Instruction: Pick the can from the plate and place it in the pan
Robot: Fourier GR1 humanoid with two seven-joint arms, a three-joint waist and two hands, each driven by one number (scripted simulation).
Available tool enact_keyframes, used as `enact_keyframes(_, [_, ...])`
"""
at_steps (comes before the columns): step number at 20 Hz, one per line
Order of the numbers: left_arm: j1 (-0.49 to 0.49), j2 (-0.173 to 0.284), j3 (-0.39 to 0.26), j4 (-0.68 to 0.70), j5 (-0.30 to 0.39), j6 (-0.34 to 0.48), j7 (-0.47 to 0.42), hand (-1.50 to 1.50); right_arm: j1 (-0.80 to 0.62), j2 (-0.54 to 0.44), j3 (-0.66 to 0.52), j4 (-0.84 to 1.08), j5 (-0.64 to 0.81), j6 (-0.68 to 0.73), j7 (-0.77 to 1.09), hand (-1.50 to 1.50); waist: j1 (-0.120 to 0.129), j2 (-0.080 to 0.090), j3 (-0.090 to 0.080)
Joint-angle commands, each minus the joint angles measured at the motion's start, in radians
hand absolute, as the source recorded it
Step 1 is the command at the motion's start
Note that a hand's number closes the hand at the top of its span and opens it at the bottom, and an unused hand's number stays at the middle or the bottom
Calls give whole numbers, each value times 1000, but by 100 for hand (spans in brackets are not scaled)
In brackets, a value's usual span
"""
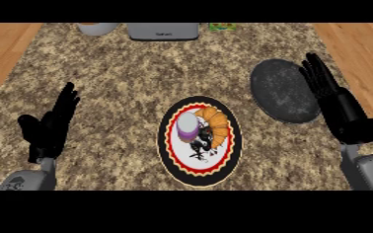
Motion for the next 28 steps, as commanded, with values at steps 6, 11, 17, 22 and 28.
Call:
enact_keyframes(6, [-181,-10,-43,-105,-26,-26,-21,0,-188,84,343,20,-8,431,12,150,192,101,29])
enact_keyframes(11, [-181,-28,-12,-84,-8,4,37,0,-232,143,278,289,287,286,-426,-150,66,74,27])
enact_keyframes(17, [-143,-49,-38,-130,-52,41,65,0,-403,-37,154,416,314,431,-563,-150,52,68,25])
enact_keyframes(22, [-136,-38,-29,-130,-48,21,48,0,-610,-147,206,362,415,532,-375,-150,61,63,22])
enact_keyframes(28, [-147,-27,20,-113,-32,0,68,0,-734,-72,209,299,437,637,-162,-150,42,63,23])
